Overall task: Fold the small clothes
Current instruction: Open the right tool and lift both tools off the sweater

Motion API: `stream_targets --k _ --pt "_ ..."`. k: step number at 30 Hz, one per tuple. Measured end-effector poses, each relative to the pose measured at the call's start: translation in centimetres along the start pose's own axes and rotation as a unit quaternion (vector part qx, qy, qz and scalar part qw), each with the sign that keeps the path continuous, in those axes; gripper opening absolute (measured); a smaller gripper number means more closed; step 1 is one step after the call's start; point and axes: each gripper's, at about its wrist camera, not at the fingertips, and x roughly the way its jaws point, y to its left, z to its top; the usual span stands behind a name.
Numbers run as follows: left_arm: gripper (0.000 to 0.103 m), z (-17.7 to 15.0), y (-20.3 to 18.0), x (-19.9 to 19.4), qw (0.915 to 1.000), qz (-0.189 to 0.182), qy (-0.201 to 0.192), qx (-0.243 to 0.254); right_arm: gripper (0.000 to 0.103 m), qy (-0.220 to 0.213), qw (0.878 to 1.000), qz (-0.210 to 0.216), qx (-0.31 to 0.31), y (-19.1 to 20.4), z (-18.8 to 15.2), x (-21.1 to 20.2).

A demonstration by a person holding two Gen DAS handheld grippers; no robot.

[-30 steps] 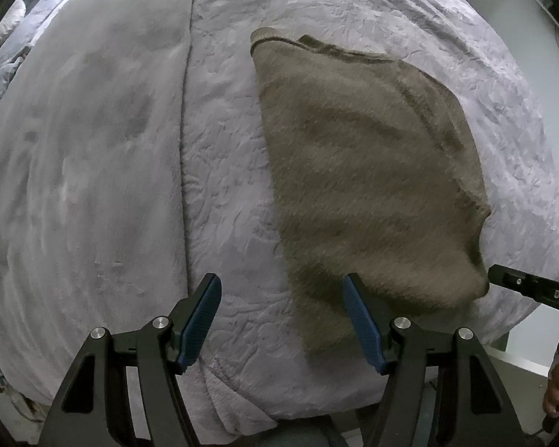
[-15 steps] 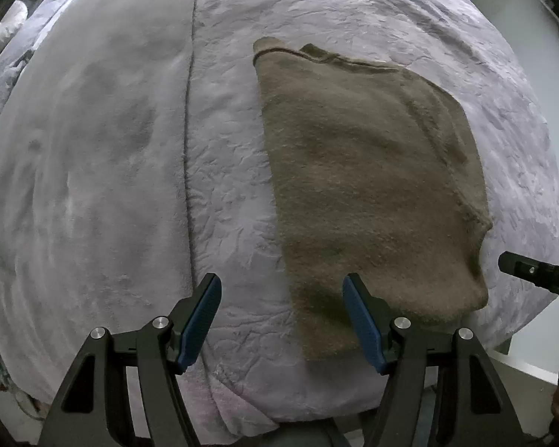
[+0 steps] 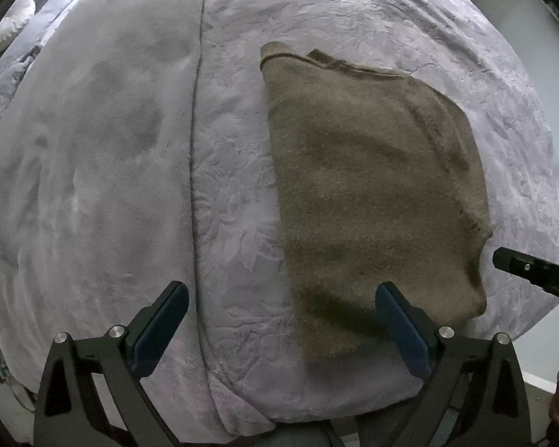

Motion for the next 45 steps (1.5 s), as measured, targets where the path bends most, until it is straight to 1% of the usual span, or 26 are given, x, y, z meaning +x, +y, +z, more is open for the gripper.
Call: stream_targets --k 6,9,11,12,13,17,23,27,28,30,33,39,42,45 --pt "0.101 0.2 0.0 0.2 0.9999 0.008 0.008 -0.004 0.01 0.001 1.0 -0.013 -0.009 0.5 0.5 0.1" --pt "0.101 0.4 0.0 0.5 0.9996 0.023 0.018 -0.003 0.011 0.0 1.0 -0.023 -0.013 0.7 0.8 0.2" --pt "0.101 0.4 0.1 0.7 0.9993 0.028 0.024 -0.003 0.027 -0.002 0.999 -0.031 -0.017 0.9 1.0 0.2" --pt "0.101 0.4 0.2 0.8 0.9993 0.028 0.026 -0.005 0.048 -0.003 0.999 -0.033 -0.019 0.9 1.1 0.1" --pt "0.101 0.4 0.2 0.8 0.9993 0.027 0.026 -0.006 0.059 -0.007 0.999 -0.038 -0.022 1.1 1.2 0.0" --pt "0.101 0.6 0.4 0.7 0.9992 0.03 0.023 -0.012 0.059 -0.019 0.998 -0.049 -0.036 1.7 1.5 -0.5" --pt "0.101 1.1 0.7 0.1 0.9994 0.027 0.014 -0.018 0.059 -0.028 0.998 -0.053 -0.037 2.1 1.9 -1.2" --pt "0.101 1.4 0.4 -0.9 0.9994 0.029 -0.004 -0.018 0.069 -0.041 0.997 -0.057 -0.038 2.4 1.8 -2.1" --pt "0.101 1.5 0.3 -1.1 0.9994 0.028 -0.007 -0.017 0.075 -0.045 0.997 -0.057 -0.039 2.4 1.9 -2.4" --pt "0.101 1.6 0.2 -1.7 0.9996 0.018 -0.016 -0.018 0.081 -0.061 0.996 -0.058 -0.041 2.7 1.8 -3.3" --pt "0.101 1.8 -0.1 -2.4 0.9995 0.007 -0.024 -0.021 0.082 -0.078 0.994 -0.067 -0.048 3.2 1.9 -4.3" --pt "0.101 2.1 -0.7 -3.2 0.9992 0.013 -0.036 -0.013 0.088 -0.093 0.991 -0.085 -0.05 3.6 2.0 -5.1" --pt "0.101 2.0 -0.8 -3.4 0.9991 0.011 -0.039 -0.011 0.088 -0.103 0.99 -0.083 -0.051 3.7 1.9 -5.4" --pt "0.101 2.0 -0.8 -3.5 0.999 0.013 -0.04 -0.011 0.088 -0.111 0.987 -0.098 -0.056 3.9 1.7 -5.6"
